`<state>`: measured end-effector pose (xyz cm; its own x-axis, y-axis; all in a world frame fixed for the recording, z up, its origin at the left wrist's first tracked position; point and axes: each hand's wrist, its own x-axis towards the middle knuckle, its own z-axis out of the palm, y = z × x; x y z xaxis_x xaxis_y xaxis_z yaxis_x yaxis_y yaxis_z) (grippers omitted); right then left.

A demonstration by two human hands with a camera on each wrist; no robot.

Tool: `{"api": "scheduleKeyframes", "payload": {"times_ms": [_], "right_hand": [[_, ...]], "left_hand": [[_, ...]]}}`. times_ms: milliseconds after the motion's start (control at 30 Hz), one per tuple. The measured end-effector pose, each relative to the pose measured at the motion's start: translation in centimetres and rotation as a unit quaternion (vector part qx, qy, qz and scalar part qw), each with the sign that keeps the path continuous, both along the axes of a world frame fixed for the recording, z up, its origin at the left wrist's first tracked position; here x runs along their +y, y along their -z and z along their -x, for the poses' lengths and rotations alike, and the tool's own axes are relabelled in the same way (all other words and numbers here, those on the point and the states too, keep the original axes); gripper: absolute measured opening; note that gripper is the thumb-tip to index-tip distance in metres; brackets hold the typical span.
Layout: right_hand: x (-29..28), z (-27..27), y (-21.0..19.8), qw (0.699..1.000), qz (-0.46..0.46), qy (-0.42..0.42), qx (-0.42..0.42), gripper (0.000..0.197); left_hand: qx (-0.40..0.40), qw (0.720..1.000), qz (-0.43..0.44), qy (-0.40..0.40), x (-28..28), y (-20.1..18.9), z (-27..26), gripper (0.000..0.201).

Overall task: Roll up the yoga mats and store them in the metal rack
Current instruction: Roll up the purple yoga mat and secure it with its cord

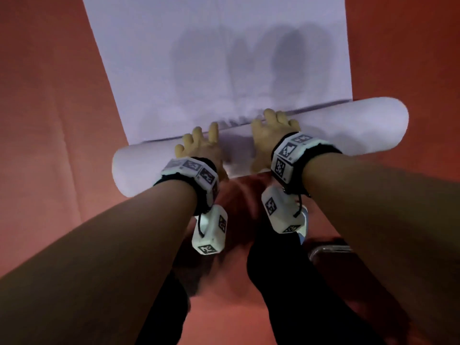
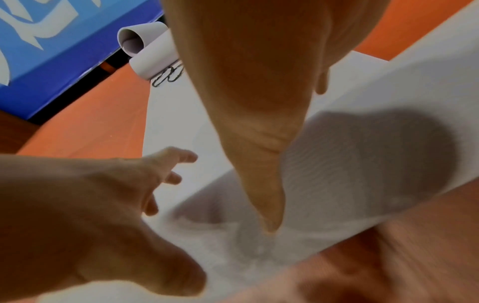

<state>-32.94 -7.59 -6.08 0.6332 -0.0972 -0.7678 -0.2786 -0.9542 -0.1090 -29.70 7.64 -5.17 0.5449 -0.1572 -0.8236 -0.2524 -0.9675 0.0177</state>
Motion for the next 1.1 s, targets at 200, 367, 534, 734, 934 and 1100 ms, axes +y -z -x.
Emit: {"api": "scheduleKeyframes", "payload": {"times_ms": [200,367,534,734,934,1100], "right_hand": [[2.8,5.3,1.4,0.997,0.032,-0.063,0.031,0.091],[4.6,4.4,5.8,0.990,-0.071,-0.049,0.112,0.056],[4.1,2.2,8.1,0.995,-0.070,-0.038,0.067,0.044],[1.0,-3.9,6.2,0.996,-0.020,-0.013,-0.081,0.054],[0.4,-3.3,3.7,0.980,-0.019,-0.007,-0.197,0.073],[0.2,-1.1,3.1,0.985,-0.055,-0.047,-0.158,0.073]], "left_hand": [[0.025,0.996,-0.029,0.083,4.4,2.6,4.2,0.089],[0.150,0.977,0.053,0.143,3.6,6.9,4.0,0.059],[0.081,0.965,0.191,0.157,2.2,9.0,1.5,0.073],[-0.039,0.959,0.170,0.224,-1.4,8.0,-3.9,0.097],[-0.060,0.964,0.133,0.223,-1.4,4.5,-4.5,0.098],[-0.065,0.966,0.143,0.208,-0.8,3.9,-4.0,0.077]]}}
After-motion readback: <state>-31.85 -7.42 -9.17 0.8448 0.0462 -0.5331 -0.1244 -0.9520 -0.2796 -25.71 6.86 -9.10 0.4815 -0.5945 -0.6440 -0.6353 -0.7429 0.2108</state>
